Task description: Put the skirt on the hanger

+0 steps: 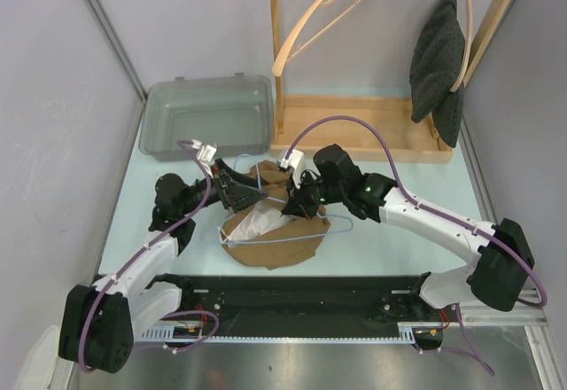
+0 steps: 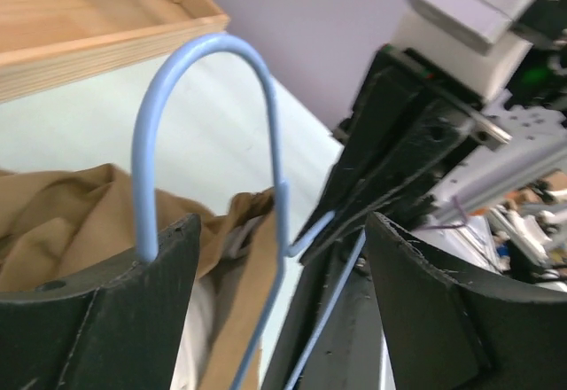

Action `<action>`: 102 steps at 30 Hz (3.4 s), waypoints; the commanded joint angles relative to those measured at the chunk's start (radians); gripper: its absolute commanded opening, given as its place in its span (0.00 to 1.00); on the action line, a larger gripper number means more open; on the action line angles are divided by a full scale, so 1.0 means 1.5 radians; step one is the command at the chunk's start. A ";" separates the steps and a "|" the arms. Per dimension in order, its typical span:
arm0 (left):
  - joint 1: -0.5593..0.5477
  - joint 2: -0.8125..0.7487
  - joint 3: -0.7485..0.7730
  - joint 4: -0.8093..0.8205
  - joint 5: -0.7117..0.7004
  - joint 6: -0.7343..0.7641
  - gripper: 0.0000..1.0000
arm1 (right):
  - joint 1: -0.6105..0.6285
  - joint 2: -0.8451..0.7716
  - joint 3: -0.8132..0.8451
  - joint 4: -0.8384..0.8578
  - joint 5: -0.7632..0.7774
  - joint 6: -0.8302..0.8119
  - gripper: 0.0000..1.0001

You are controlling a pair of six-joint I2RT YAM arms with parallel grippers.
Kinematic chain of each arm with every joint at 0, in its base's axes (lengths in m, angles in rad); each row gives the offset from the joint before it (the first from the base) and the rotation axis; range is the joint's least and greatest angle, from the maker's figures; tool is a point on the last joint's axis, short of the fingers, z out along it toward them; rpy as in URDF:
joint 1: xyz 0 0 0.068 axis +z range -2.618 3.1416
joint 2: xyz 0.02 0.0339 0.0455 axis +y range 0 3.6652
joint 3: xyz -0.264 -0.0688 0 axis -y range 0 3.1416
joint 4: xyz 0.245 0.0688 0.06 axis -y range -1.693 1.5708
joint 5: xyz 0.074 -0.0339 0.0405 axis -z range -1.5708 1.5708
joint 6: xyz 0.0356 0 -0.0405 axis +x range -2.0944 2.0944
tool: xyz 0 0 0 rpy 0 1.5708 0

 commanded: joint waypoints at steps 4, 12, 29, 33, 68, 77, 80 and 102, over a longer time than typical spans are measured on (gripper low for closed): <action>0.004 0.058 -0.015 0.209 0.090 -0.127 0.70 | -0.011 -0.033 0.001 0.035 -0.056 -0.004 0.00; -0.006 0.046 0.005 0.117 0.081 -0.064 0.49 | -0.022 -0.033 0.001 0.048 -0.083 0.008 0.00; -0.041 -0.025 0.070 -0.146 -0.062 0.126 0.00 | -0.022 -0.009 0.001 0.063 -0.041 0.076 0.14; -0.041 -0.057 0.074 -0.192 -0.136 0.160 0.00 | -0.030 -0.022 0.001 0.049 0.052 0.109 0.55; -0.041 -0.105 0.097 -0.226 -0.292 0.209 0.00 | -0.046 0.031 0.001 -0.143 0.350 0.343 0.52; -0.043 -0.083 0.095 -0.204 -0.293 0.195 0.00 | -0.043 0.057 0.001 -0.201 0.350 0.390 0.28; -0.045 -0.070 0.098 -0.194 -0.294 0.194 0.00 | -0.022 0.036 0.001 -0.244 0.376 0.388 0.22; -0.066 -0.008 0.135 -0.132 -0.307 0.172 0.00 | -0.025 0.082 -0.049 -0.217 0.470 0.389 0.00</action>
